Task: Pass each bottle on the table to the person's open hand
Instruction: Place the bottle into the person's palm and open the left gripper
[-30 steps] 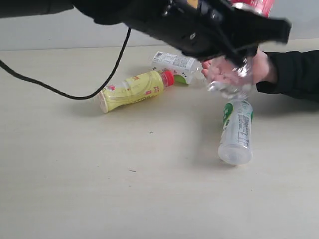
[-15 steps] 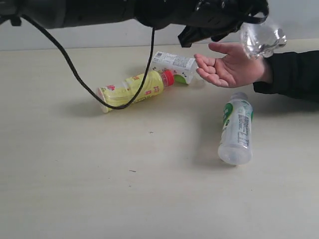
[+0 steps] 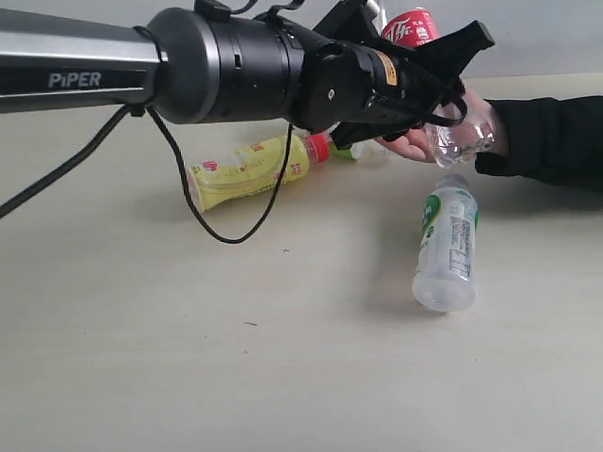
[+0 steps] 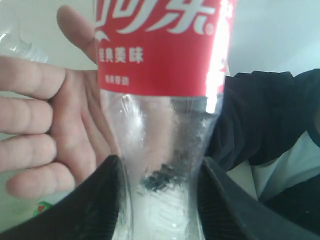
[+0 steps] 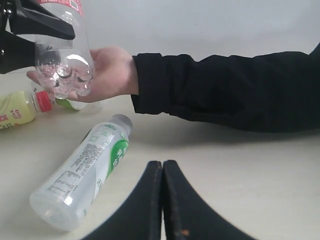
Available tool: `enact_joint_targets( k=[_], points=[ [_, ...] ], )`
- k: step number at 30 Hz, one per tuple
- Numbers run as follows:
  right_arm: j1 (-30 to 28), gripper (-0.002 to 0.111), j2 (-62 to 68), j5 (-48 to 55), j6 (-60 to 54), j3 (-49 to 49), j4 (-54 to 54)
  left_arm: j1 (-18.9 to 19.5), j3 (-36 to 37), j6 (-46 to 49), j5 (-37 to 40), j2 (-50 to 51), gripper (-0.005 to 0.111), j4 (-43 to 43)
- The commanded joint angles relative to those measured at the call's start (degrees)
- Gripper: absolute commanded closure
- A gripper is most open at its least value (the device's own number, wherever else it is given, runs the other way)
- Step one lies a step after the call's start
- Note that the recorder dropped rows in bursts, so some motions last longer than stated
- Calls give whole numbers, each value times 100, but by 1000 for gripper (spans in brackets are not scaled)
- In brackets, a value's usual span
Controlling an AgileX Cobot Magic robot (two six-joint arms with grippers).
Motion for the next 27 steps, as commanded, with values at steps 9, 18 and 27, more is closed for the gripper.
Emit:
enact_joint_targets(
  k=[9, 18, 27],
  points=[
    [-29, 108, 22, -74, -11, 28, -14, 187, -42, -53, -226, 226, 107, -48],
    [-29, 108, 22, -74, -11, 28, -14, 198, -42, -42, -236, 226, 98, -48],
    [-29, 108, 22, -74, -11, 28, -14, 198, -42, -78, -236, 226, 51, -48]
  ],
)
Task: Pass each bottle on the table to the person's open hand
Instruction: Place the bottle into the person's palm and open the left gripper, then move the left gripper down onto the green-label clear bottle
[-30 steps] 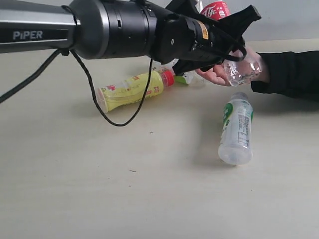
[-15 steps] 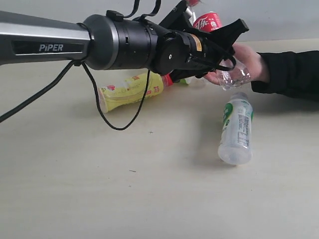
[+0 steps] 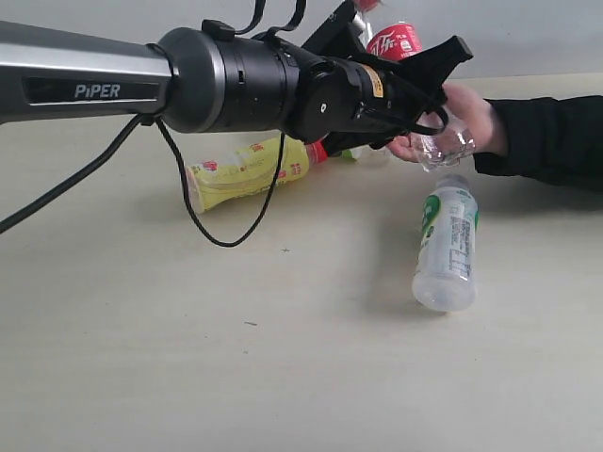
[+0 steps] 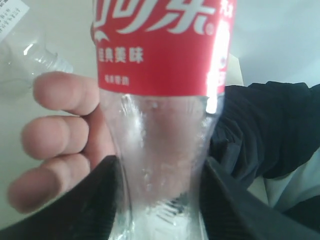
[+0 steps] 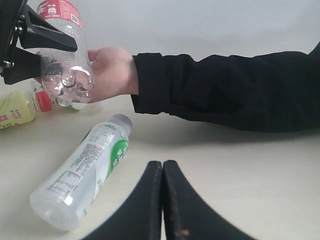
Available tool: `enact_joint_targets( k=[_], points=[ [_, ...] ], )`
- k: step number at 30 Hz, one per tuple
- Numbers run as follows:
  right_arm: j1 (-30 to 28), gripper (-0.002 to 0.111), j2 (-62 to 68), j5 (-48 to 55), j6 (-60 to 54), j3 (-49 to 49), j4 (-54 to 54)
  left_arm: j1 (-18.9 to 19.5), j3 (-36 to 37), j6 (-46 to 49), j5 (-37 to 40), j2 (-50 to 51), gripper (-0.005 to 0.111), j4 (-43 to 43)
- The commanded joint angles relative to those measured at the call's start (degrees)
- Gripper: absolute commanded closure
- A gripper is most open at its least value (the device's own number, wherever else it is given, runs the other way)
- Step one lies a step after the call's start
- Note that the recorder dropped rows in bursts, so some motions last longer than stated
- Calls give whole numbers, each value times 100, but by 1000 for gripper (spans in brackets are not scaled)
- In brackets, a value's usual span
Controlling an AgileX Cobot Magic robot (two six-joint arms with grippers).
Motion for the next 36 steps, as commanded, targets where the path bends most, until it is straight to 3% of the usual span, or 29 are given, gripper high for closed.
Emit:
enact_joint_targets(
  k=[1, 7, 20, 36],
  points=[
    [-29, 108, 22, -74, -11, 28, -14, 25, -42, -83, -41, -16, 47, -53],
    [-29, 108, 22, -74, -11, 28, -14, 25, -42, -153, -41, -16, 31, -53],
    [-29, 108, 22, -74, -11, 28, -14, 25, -42, -46, 378, -64, 31, 17],
    [-29, 108, 22, -74, -11, 28, -14, 25, -42, 2632, 2232, -1224, 31, 17]
  ],
)
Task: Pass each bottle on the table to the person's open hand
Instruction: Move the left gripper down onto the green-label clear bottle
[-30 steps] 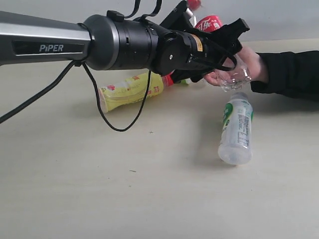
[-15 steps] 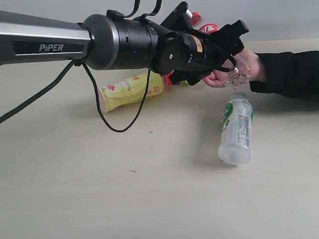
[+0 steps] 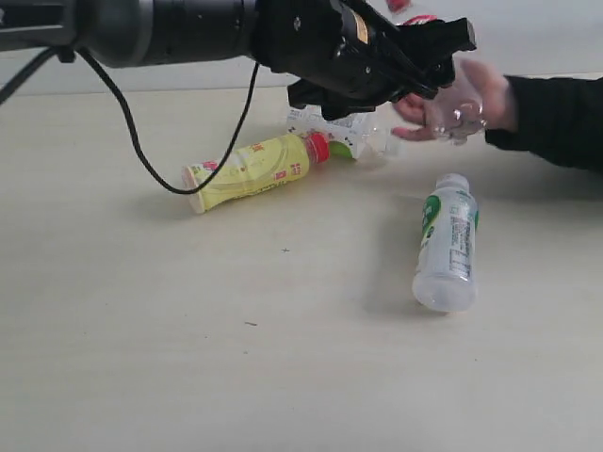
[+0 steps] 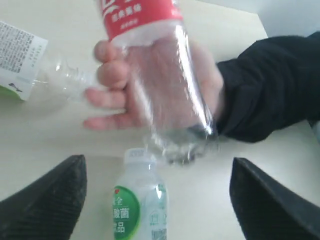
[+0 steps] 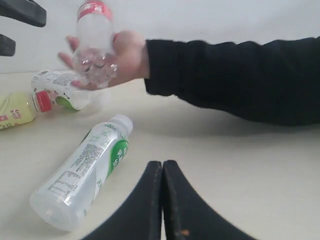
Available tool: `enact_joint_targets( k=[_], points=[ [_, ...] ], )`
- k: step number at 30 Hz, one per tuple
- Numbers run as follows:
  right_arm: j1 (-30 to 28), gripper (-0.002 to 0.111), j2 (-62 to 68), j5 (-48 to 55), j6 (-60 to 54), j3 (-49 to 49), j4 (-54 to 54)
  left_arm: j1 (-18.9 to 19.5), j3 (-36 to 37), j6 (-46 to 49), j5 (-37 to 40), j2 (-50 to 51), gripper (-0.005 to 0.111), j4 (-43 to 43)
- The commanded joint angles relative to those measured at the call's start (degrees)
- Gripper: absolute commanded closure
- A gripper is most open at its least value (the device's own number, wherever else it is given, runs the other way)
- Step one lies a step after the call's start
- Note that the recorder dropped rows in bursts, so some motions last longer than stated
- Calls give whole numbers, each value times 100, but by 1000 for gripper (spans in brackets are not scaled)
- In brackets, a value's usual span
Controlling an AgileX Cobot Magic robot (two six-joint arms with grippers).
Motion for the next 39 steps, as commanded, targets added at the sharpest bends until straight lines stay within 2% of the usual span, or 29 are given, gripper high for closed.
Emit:
enact_joint_targets(
  k=[1, 7, 13, 24, 39],
  points=[
    [-29, 108, 22, -74, -11, 28, -14, 25, -27, 893, 714, -363, 31, 17],
    [-29, 108, 22, -74, -11, 28, -14, 25, -27, 1534, 1593, -538, 31, 17],
    [-29, 108, 22, -74, -11, 28, -14, 12, -27, 2295, 2075, -538, 31, 5],
    [-29, 108, 22, -74, -11, 28, -14, 12, -27, 2606, 2906, -528, 31, 5],
    [-29, 108, 22, -79, 1, 28, -14, -698, -27, 2606, 3044, -528, 31, 59]
  ],
)
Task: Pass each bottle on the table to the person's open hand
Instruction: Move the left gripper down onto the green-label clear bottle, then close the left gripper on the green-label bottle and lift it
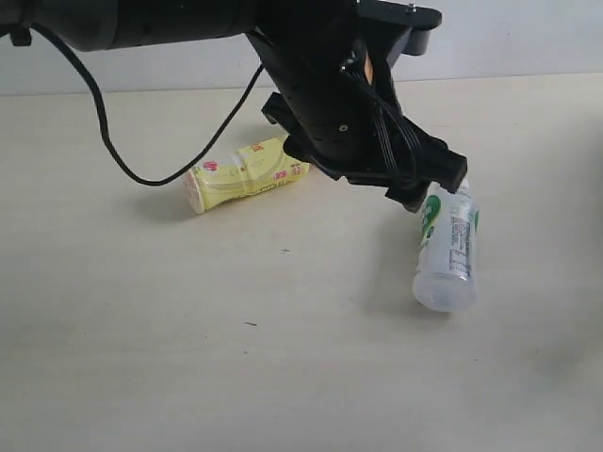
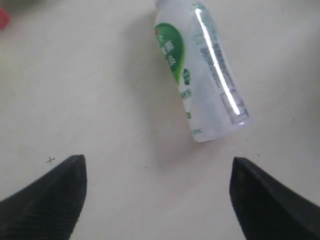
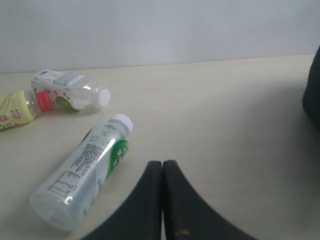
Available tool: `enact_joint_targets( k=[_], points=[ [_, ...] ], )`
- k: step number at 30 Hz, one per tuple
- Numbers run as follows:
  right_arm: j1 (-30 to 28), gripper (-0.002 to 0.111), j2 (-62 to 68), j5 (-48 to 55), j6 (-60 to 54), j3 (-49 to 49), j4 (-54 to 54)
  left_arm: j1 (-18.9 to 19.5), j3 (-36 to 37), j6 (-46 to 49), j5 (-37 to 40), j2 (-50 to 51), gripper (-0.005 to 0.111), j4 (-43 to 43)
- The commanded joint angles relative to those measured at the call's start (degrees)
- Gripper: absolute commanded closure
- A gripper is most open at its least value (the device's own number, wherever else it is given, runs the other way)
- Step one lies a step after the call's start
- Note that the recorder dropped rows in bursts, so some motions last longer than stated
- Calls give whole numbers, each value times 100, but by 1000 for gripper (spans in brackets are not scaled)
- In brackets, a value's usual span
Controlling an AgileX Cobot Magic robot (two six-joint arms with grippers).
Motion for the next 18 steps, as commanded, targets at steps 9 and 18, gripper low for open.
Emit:
enact_joint_targets(
  k=[9, 18],
  points=[
    [-29, 108, 22, -79, 1, 28, -14, -219, -27, -85, -46, -52, 31, 45],
    [-29, 108, 22, -79, 1, 28, -14, -227, -27, -324, -159, 0, 31, 45]
  ],
)
